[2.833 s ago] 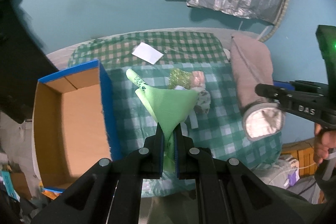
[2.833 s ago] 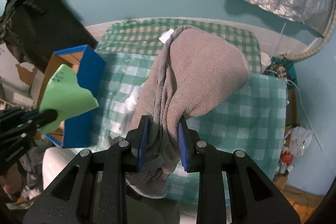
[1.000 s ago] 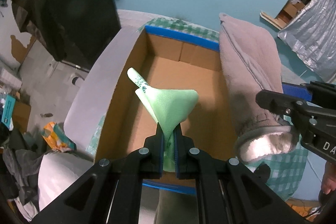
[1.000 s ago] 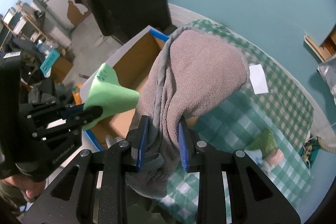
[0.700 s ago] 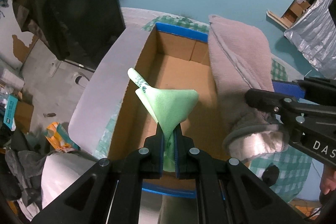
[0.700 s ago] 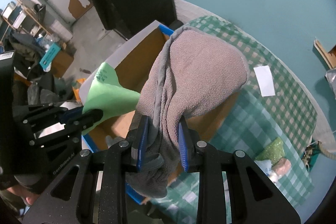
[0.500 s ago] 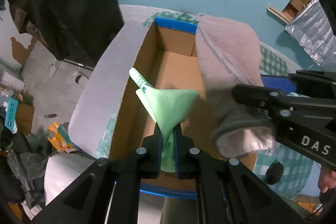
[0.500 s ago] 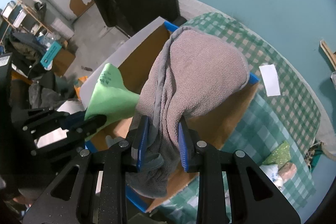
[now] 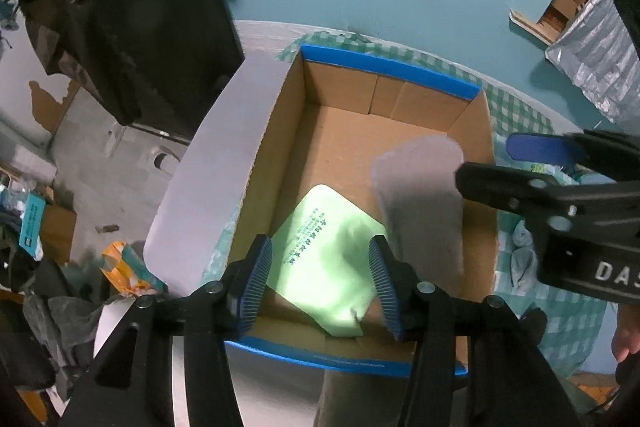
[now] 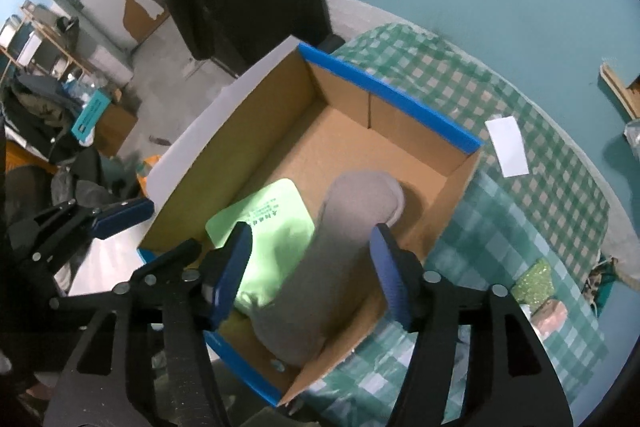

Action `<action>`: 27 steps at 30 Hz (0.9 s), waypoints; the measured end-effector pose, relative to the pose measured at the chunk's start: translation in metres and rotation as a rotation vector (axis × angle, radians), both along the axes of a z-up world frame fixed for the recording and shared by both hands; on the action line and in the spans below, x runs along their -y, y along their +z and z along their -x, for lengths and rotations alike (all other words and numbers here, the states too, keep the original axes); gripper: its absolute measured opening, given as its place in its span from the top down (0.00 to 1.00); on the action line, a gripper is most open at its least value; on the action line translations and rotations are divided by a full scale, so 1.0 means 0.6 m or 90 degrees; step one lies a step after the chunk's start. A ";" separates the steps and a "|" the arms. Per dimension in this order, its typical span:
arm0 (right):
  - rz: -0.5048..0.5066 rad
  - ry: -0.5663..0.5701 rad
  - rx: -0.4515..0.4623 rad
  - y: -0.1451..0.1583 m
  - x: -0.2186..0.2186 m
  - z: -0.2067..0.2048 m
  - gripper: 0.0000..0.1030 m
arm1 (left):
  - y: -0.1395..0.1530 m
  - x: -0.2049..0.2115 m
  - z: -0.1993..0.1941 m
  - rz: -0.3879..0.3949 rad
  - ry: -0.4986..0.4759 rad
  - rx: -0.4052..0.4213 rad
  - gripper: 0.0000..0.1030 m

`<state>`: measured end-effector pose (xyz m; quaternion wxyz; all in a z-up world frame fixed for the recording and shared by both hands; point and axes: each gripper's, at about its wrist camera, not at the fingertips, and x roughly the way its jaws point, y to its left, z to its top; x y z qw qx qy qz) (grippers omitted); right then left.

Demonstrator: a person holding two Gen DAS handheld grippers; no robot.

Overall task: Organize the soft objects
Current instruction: 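Withdraw both tools from the box back over the remaining socks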

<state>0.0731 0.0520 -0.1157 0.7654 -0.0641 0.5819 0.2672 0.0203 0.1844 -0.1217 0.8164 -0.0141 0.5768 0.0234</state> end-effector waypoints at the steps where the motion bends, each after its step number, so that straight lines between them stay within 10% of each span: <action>1: -0.002 -0.002 0.001 0.003 0.003 0.001 0.39 | 0.002 0.001 0.000 0.001 0.002 0.002 0.50; 27: -0.039 -0.140 0.021 0.073 0.188 0.048 0.32 | 0.067 0.119 0.017 0.023 -0.093 0.039 0.45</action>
